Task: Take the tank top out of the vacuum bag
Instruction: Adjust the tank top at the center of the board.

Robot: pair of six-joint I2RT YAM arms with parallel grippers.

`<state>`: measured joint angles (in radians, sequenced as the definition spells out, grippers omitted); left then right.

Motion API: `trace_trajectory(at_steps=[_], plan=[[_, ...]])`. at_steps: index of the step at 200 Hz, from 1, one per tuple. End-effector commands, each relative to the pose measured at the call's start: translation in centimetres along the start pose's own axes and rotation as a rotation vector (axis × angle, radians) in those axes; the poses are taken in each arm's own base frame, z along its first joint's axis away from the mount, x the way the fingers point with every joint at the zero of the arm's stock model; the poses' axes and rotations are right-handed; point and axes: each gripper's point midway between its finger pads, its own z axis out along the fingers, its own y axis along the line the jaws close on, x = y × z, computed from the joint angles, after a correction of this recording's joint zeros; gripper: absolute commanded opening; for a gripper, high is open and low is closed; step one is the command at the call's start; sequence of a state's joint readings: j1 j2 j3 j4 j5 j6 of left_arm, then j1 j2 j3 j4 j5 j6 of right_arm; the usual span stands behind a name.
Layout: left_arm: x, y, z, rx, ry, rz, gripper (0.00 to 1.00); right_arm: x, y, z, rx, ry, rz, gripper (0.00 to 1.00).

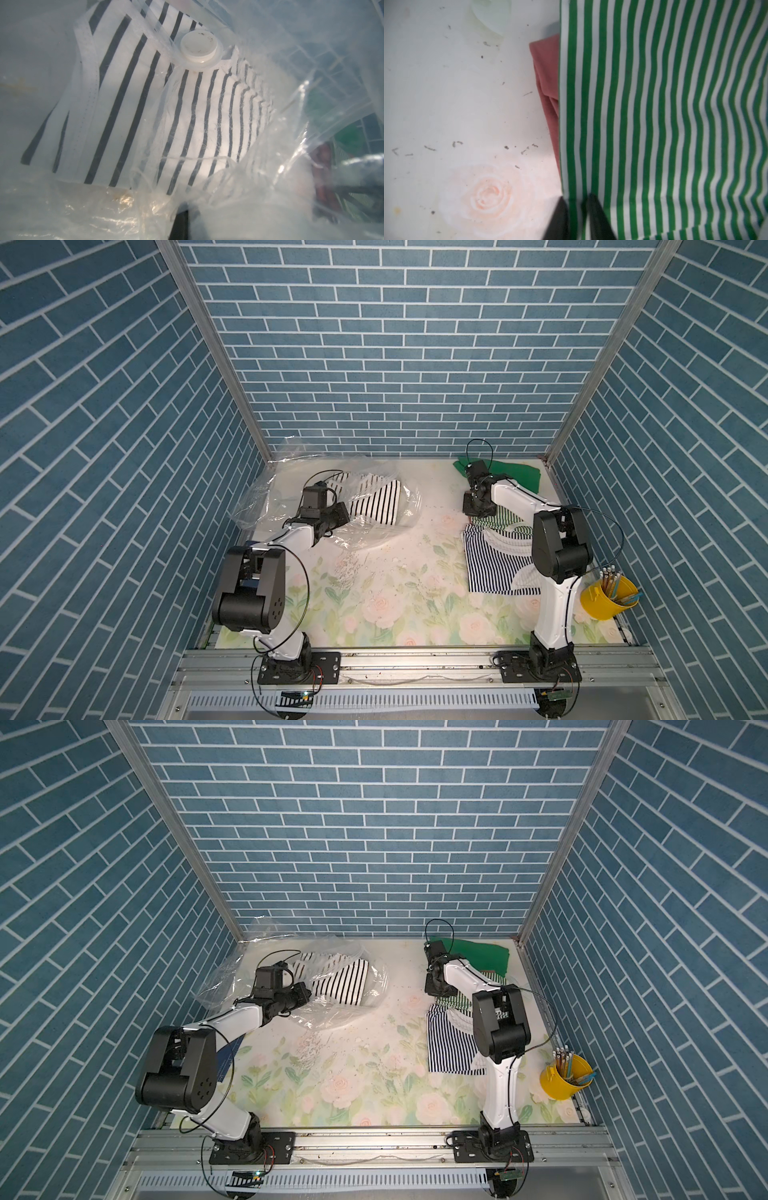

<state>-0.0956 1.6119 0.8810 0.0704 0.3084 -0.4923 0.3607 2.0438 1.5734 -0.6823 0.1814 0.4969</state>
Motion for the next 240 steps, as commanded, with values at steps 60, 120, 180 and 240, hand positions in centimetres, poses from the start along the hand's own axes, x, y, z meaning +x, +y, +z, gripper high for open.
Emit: trace_trajectory(at_steps=[60, 120, 180, 240], plan=[[0.3, 0.4, -0.6, -0.002, -0.003, 0.005, 0.0, -0.6, -0.4, -3.8, 0.027, -0.063, -0.054, 0.0], [0.5, 0.4, -0.7, -0.001, -0.006, 0.005, 0.0, 1.7, 1.6, -5.0, -0.003, -0.05, -0.118, 0.0], [0.2, 0.1, -0.8, 0.009, -0.01, 0.009, 0.0, 1.2, 2.1, -5.9, -0.039, -0.092, -0.119, 0.59], [1.5, 0.1, -2.6, 0.004, 0.019, 0.036, 0.0, -1.0, 6.1, -11.1, -0.255, -0.238, -0.092, 0.71]])
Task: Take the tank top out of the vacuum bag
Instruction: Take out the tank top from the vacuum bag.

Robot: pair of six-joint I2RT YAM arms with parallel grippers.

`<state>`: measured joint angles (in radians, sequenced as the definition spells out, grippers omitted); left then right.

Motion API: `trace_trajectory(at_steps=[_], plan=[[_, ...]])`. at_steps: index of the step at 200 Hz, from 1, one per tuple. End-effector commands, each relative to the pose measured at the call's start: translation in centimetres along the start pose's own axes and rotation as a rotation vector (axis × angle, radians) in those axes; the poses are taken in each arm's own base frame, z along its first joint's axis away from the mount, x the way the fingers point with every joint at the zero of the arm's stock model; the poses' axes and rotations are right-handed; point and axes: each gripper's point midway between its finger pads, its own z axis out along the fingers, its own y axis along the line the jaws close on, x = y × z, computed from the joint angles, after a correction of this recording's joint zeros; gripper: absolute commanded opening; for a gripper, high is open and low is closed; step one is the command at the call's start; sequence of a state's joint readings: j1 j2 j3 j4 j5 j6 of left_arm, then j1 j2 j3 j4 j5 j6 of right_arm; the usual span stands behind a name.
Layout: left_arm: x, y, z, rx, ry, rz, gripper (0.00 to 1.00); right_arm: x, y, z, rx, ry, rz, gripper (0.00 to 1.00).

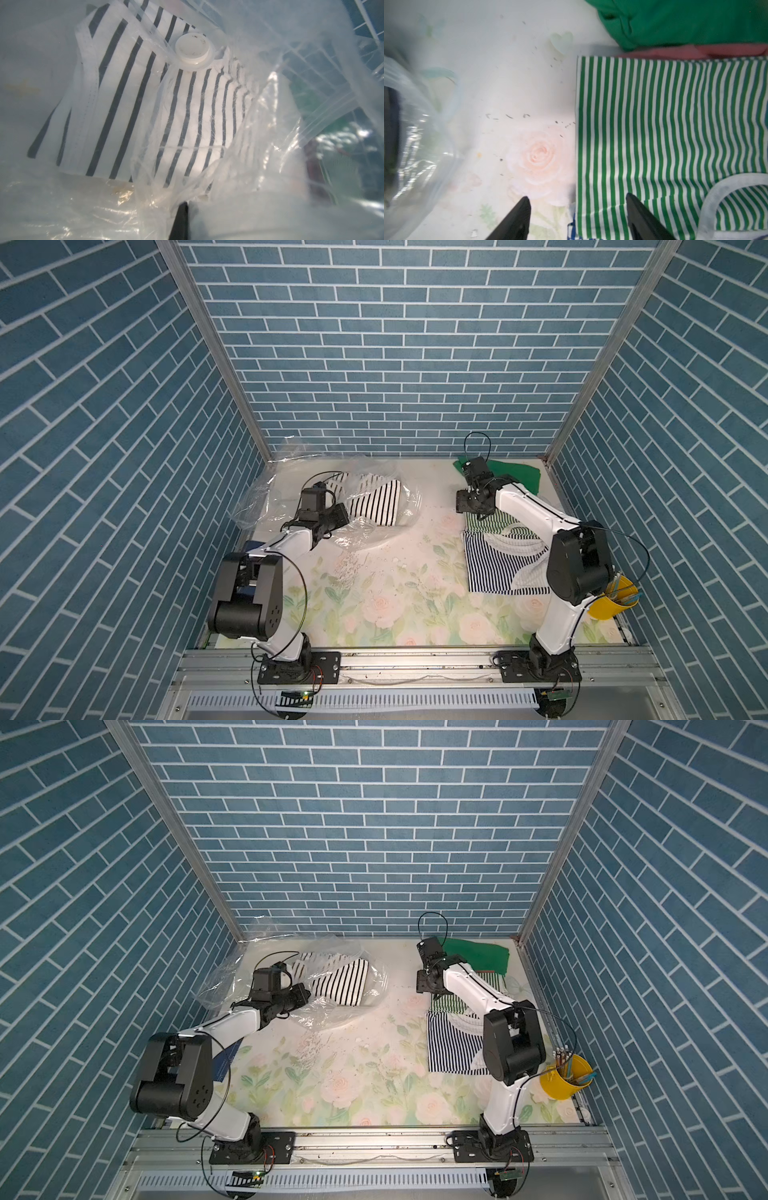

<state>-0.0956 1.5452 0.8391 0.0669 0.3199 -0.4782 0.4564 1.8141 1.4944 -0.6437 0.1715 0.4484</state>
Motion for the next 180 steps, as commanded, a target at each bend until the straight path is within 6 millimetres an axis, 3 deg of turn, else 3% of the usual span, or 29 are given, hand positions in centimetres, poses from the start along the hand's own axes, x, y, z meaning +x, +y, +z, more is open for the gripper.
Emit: trace_trajectory(at_steps=[1, 44, 98, 126, 180], plan=[[1.2, 0.5, -1.2, -0.016, 0.032, 0.018, 0.0, -1.6, 2.9, -2.4, -0.127, -0.084, 0.017, 0.71], [2.2, -0.9, -3.0, -0.035, 0.043, 0.101, 0.0, -1.9, 10.3, -3.8, -0.391, -0.181, 0.094, 0.7], [2.9, -1.3, -3.5, -0.044, 0.056, 0.114, 0.0, 0.6, 19.5, -2.3, -0.604, -0.162, 0.196, 0.67], [2.8, -1.6, -3.4, -0.041, 0.055, 0.115, 0.0, 1.1, 21.4, -0.4, -0.657, -0.152, 0.281, 0.64], [2.5, -1.9, -3.0, -0.04, 0.058, 0.117, 0.0, 2.3, 22.4, 4.6, -0.708, -0.061, 0.347, 0.58]])
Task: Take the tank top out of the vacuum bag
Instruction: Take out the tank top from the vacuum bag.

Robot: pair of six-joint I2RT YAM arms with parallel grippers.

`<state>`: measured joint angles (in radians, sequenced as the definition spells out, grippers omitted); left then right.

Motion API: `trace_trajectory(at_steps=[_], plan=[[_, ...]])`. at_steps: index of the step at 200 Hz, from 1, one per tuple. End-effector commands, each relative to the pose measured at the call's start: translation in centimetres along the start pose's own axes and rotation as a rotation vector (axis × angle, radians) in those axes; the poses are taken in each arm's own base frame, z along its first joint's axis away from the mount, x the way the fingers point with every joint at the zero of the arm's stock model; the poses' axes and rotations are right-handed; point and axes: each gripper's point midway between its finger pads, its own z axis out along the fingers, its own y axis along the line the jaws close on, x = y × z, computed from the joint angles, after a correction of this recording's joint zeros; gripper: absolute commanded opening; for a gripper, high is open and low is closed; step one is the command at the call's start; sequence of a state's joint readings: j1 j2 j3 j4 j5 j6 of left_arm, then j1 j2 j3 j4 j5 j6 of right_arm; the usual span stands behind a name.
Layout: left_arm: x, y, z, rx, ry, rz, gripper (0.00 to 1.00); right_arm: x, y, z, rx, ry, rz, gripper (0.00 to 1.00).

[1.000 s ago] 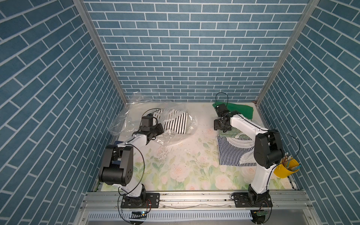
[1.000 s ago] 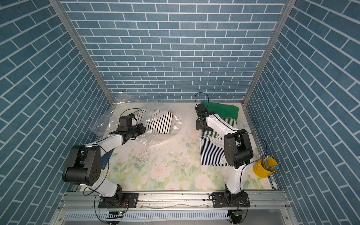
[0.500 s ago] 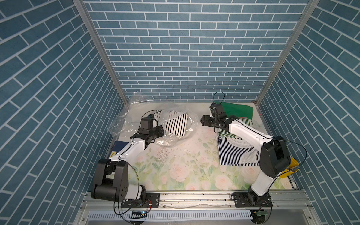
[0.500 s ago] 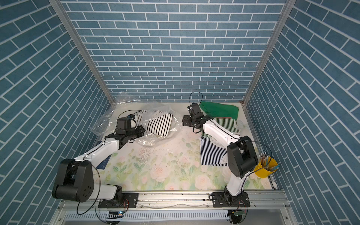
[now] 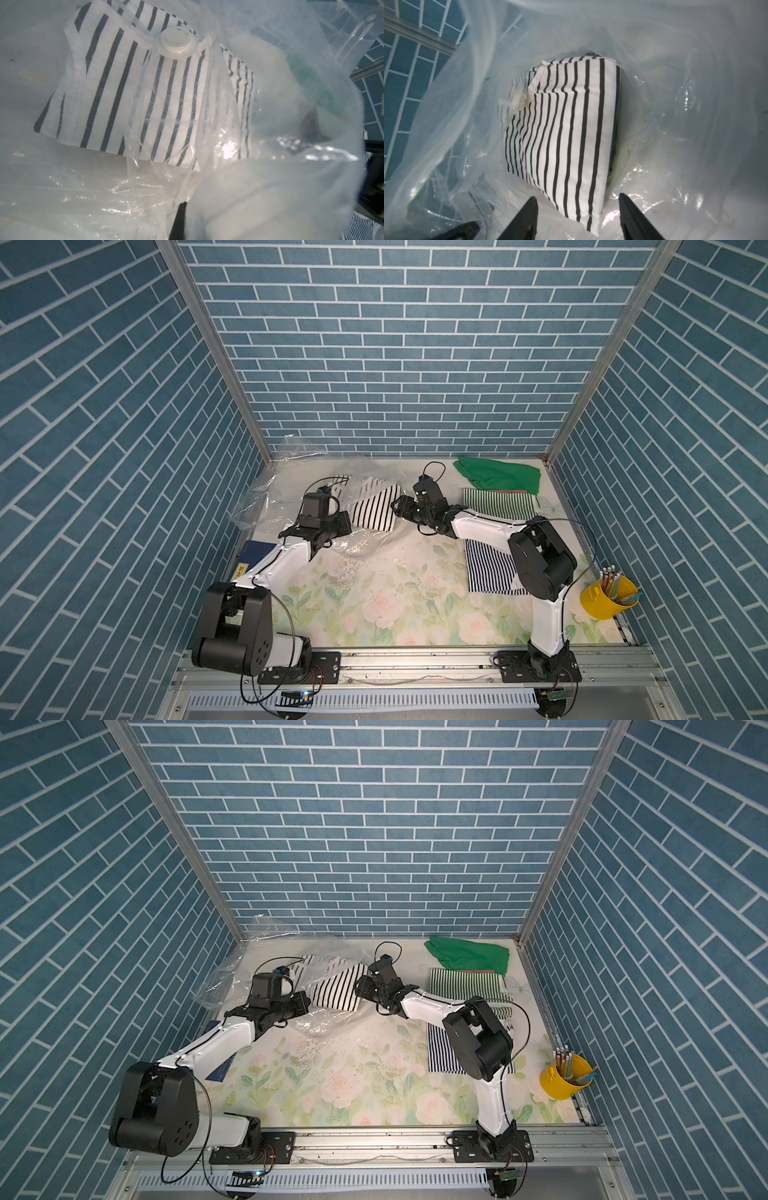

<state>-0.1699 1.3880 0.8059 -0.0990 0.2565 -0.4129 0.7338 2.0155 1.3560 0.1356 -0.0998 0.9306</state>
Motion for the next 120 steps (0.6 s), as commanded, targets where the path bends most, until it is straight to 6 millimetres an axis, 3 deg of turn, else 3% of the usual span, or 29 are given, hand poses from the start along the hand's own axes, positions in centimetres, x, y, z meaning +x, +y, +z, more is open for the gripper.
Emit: trace_trajectory(at_steps=[1, 40, 63, 68, 83, 120], plan=[[0.0, -0.1, 0.2, -0.008, 0.014, 0.012, 0.0, -0.2, -0.1, 1.8, -0.072, 0.013, 0.085, 0.58], [0.1, -0.1, 0.4, -0.002, 0.009, 0.002, 0.0, 0.8, -1.8, 3.8, -0.076, 0.068, 0.152, 0.56], [0.1, -0.1, 0.6, 0.002, 0.009, -0.006, 0.0, 0.9, -0.9, 4.5, -0.121, 0.097, 0.169, 0.54], [0.1, -0.2, 0.6, 0.004, 0.008, -0.008, 0.0, 1.7, -1.9, 5.4, -0.11, 0.117, 0.175, 0.52], [0.1, -0.1, 0.7, 0.003, 0.011, -0.009, 0.0, 2.0, -1.5, 6.0, -0.14, 0.144, 0.18, 0.48], [0.3, 0.0, 0.9, 0.002, 0.016, -0.007, 0.0, 1.9, -1.0, 6.5, -0.176, 0.15, 0.18, 0.42]])
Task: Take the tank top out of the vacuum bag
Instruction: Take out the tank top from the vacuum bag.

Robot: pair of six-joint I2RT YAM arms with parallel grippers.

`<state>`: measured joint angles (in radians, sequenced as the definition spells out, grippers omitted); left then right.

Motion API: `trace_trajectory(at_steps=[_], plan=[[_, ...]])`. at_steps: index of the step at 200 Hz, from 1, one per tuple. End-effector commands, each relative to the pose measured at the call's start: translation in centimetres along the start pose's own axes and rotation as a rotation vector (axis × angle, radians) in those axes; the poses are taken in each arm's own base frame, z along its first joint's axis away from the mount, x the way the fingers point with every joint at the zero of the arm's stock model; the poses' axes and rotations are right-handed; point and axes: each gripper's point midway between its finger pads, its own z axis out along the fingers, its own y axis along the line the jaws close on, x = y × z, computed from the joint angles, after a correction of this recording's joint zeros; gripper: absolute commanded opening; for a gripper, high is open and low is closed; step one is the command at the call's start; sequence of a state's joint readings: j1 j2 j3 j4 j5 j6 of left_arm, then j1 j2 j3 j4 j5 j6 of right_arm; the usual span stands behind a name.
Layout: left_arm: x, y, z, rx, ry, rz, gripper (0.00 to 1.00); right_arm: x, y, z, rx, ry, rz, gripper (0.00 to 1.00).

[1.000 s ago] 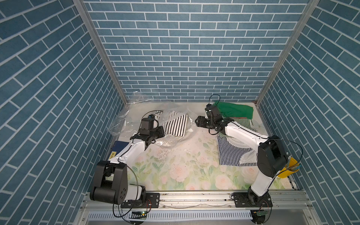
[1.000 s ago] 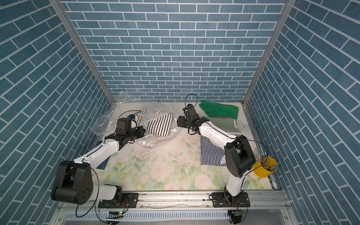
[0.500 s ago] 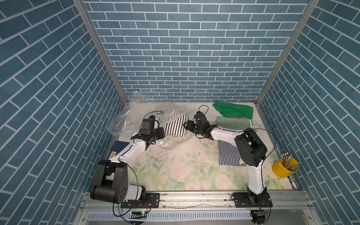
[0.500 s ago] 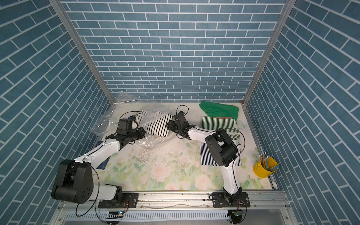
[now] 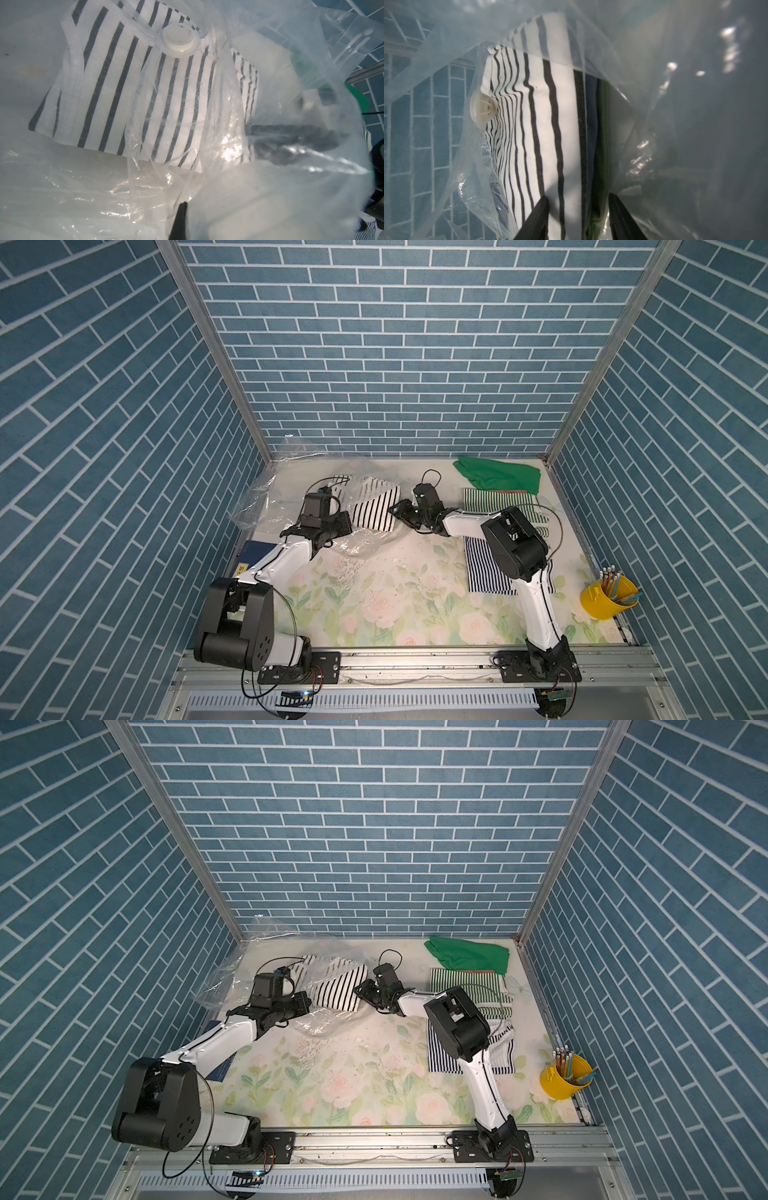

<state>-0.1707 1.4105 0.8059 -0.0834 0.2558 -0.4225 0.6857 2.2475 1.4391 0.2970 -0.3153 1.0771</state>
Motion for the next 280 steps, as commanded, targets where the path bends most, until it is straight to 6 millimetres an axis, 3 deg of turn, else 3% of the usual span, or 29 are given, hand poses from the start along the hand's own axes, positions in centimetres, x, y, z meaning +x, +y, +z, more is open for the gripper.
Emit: trace_trajectory(at_steps=[1, 36, 56, 60, 80, 98, 152, 155, 162, 205, 232, 258, 280], plan=[[0.2, -0.2, 0.4, 0.005, 0.011, 0.003, 0.0, 0.0, 1.1, 0.6, -0.057, 0.021, 0.007, 0.41], [0.5, 0.0, 0.6, 0.004, 0.016, -0.001, 0.0, -0.8, 2.8, -0.7, -0.089, -0.013, -0.009, 0.18], [0.8, 0.1, 0.8, 0.006, 0.022, -0.003, 0.0, -0.9, 3.0, -1.3, -0.082, -0.023, -0.013, 0.14], [0.8, 0.1, 0.8, 0.008, 0.022, -0.003, 0.0, -1.5, 4.4, -2.3, -0.104, -0.04, -0.022, 0.14], [1.0, 0.1, 1.1, 0.014, 0.028, -0.009, 0.0, -1.8, 5.5, -3.2, -0.105, -0.058, -0.033, 0.12], [0.9, 0.0, 1.3, 0.017, 0.027, -0.014, 0.0, -2.0, 6.3, -3.4, -0.107, -0.059, -0.036, 0.0], [0.8, -0.1, 1.7, 0.024, 0.035, -0.011, 0.0, -2.2, 9.4, -2.5, -0.025, -0.031, -0.15, 0.0], [0.8, -0.2, 1.7, 0.025, 0.035, -0.011, 0.0, -1.8, 8.3, -1.6, 0.012, -0.017, -0.157, 0.0], [0.8, -0.2, 1.7, 0.026, 0.035, -0.011, 0.0, -1.9, 8.5, -1.2, 0.053, -0.011, -0.187, 0.0], [1.0, -0.1, 2.1, 0.029, 0.046, -0.017, 0.0, -0.4, 10.9, 1.7, 0.106, 0.049, -0.246, 0.0], [0.8, -0.1, 2.0, 0.026, 0.042, -0.012, 0.0, 0.7, 9.4, 2.5, 0.138, 0.067, -0.207, 0.0], [1.0, 0.1, 1.8, 0.017, 0.044, -0.006, 0.0, 0.6, 7.5, 1.7, 0.143, 0.036, -0.142, 0.0], [1.3, 0.1, 1.9, 0.02, 0.05, -0.012, 0.0, 0.5, 6.7, 0.8, 0.047, -0.001, -0.036, 0.24]])
